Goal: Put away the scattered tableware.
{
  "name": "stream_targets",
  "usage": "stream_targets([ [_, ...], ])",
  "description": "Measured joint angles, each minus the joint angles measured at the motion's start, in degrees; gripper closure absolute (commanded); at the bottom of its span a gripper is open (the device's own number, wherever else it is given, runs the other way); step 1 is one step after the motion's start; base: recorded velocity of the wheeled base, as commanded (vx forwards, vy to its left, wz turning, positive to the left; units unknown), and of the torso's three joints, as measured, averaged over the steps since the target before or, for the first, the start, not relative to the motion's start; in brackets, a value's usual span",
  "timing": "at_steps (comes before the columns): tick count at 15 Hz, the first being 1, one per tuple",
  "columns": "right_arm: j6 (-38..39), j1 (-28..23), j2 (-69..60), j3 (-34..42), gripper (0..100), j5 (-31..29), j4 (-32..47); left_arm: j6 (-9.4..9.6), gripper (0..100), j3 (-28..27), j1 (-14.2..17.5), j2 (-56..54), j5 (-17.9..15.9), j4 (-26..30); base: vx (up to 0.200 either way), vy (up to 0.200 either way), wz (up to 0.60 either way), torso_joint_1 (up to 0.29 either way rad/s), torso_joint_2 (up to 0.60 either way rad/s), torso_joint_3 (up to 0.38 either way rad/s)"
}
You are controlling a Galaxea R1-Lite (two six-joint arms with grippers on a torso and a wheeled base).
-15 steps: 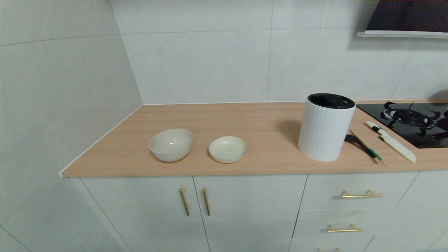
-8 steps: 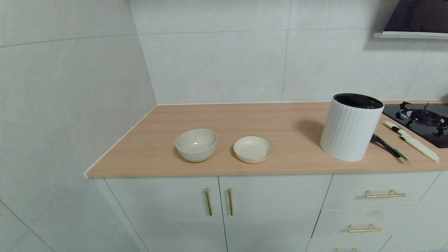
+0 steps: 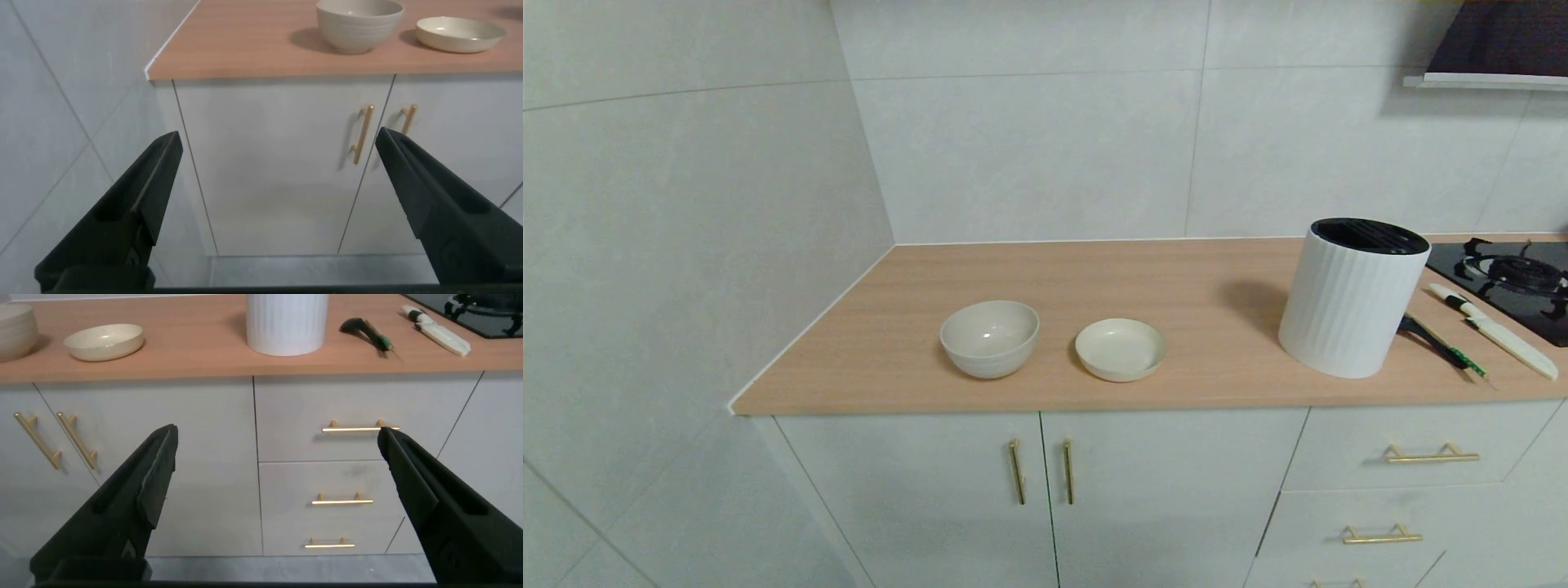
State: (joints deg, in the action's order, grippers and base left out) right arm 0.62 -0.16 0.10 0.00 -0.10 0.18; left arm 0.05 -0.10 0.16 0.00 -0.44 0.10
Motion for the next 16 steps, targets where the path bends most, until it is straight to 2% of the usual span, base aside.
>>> stream_targets([
  [12, 0.00, -0.05, 0.00, 0.00, 0, 0.00, -0.02, 0.02, 0, 0.00, 0.00, 0.00, 0.00, 0.00, 0.000, 0.000, 0.00, 0.000, 0.00, 0.000],
  [16, -0.02, -0.02, 0.00, 0.00, 0, 0.00, -0.02, 0.02, 0, 0.00, 0.00, 0.00, 0.00, 0.01, 0.000, 0.000, 0.00, -0.141, 0.33, 0.188],
])
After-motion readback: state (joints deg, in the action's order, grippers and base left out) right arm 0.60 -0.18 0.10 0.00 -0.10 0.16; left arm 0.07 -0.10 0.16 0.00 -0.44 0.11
